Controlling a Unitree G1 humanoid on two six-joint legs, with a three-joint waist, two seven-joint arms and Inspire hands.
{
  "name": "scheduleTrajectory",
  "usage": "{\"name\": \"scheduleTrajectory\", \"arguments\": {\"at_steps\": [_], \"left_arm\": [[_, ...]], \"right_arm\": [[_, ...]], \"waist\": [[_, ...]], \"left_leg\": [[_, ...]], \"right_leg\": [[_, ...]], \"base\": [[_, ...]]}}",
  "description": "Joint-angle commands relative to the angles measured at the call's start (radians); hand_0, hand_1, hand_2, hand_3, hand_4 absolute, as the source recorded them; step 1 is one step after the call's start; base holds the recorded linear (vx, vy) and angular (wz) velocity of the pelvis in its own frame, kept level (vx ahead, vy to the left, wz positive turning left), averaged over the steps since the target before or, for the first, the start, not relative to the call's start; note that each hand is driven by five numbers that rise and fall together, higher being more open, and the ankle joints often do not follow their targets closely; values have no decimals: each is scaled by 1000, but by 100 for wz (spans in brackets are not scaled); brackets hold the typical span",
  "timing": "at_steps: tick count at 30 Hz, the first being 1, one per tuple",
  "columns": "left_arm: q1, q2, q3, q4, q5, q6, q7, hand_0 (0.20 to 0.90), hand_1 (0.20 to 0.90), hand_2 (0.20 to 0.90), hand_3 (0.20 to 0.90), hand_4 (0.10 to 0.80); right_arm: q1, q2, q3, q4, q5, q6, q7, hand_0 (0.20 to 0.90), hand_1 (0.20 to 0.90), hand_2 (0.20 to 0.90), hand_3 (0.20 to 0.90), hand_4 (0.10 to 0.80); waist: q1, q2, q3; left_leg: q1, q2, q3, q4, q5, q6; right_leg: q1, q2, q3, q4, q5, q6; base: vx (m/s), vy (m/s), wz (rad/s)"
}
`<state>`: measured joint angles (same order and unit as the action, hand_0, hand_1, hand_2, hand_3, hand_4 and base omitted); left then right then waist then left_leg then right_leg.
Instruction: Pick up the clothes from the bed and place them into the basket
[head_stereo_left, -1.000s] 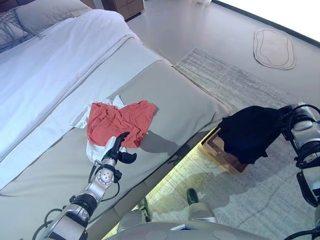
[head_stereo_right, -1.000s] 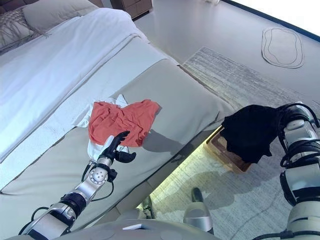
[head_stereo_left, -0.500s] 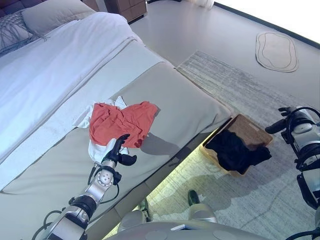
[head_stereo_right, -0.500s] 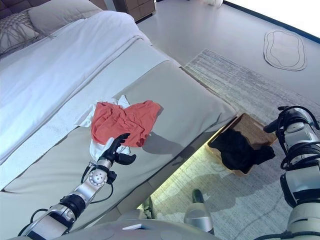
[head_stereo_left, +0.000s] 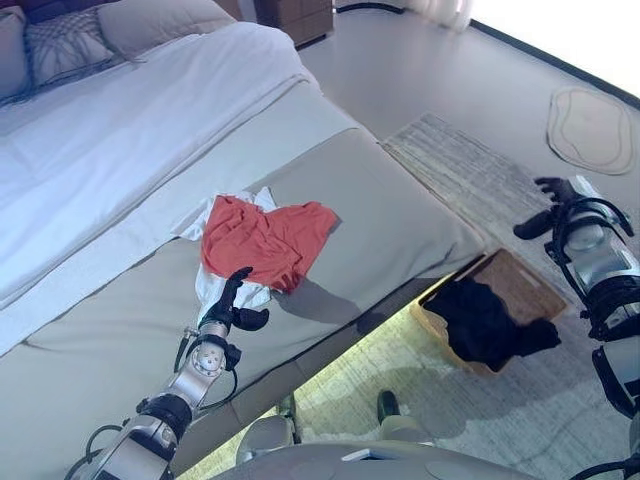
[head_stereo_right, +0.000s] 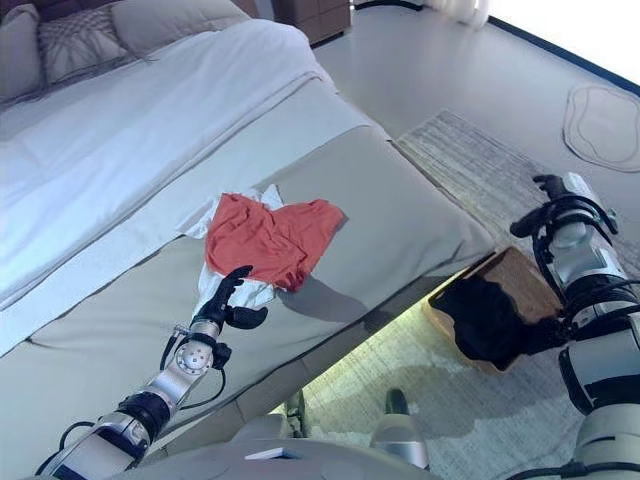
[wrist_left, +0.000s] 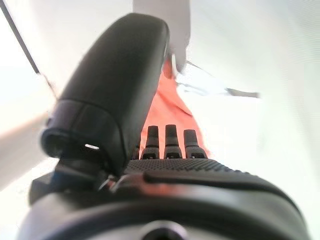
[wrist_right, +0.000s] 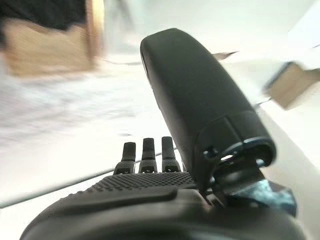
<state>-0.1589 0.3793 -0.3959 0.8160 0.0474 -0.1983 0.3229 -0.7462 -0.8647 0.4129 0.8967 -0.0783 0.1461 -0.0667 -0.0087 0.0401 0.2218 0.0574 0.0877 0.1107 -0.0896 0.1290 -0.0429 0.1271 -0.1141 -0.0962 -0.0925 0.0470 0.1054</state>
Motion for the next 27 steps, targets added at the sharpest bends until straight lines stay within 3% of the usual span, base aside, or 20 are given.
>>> {"name": "scheduleTrajectory", "arguments": {"at_steps": [1,9,15,20,23,27], "left_arm": [[-23,51,45,-20,2,-58,79,900,900,900,900,800],[22,92,88,-88,24,-96,88,900,900,900,900,800],[-29,104,45,-133,-15,-126,99,900,900,900,900,800],[-66,113,5,-169,-41,-134,117,900,900,900,900,800],[-60,121,16,-217,-88,-140,133,900,900,900,900,800],[-56,137,30,-299,-120,-173,143,900,900,900,900,800]], "right_arm": [[-199,18,115,-32,-66,-72,-62,900,900,900,900,800],[-244,96,167,-64,-89,-67,-97,900,900,900,900,800],[-332,170,219,93,-127,-48,-148,900,900,900,900,800],[-412,217,246,215,-134,-9,-149,900,900,900,900,800],[-429,236,246,246,-135,11,-140,900,900,900,900,800],[-479,233,261,249,-156,51,-153,900,900,900,900,800]], "waist": [[76,-66,-82],[172,-60,-50],[252,-21,88],[301,13,189],[323,25,242],[343,51,298]], "left_leg": [[50,24,-30,2,-129,-33],[-12,4,-121,76,-129,-24],[-165,-51,-211,285,-174,-7],[-260,-97,-232,409,-216,23],[-317,-125,-237,515,-272,40],[-449,-172,-240,617,-292,62]], "right_leg": [[-50,-19,-32,22,-15,-40],[-67,-63,-127,164,-92,-62],[-155,-123,-178,349,-156,-83],[-233,-165,-197,510,-213,-94],[-291,-187,-185,643,-269,-93],[-425,-206,-171,769,-290,-93]], "base": [[39,-1,31],[36,27,41],[-145,80,46],[-114,93,36],[35,63,31],[-126,60,22]]}}
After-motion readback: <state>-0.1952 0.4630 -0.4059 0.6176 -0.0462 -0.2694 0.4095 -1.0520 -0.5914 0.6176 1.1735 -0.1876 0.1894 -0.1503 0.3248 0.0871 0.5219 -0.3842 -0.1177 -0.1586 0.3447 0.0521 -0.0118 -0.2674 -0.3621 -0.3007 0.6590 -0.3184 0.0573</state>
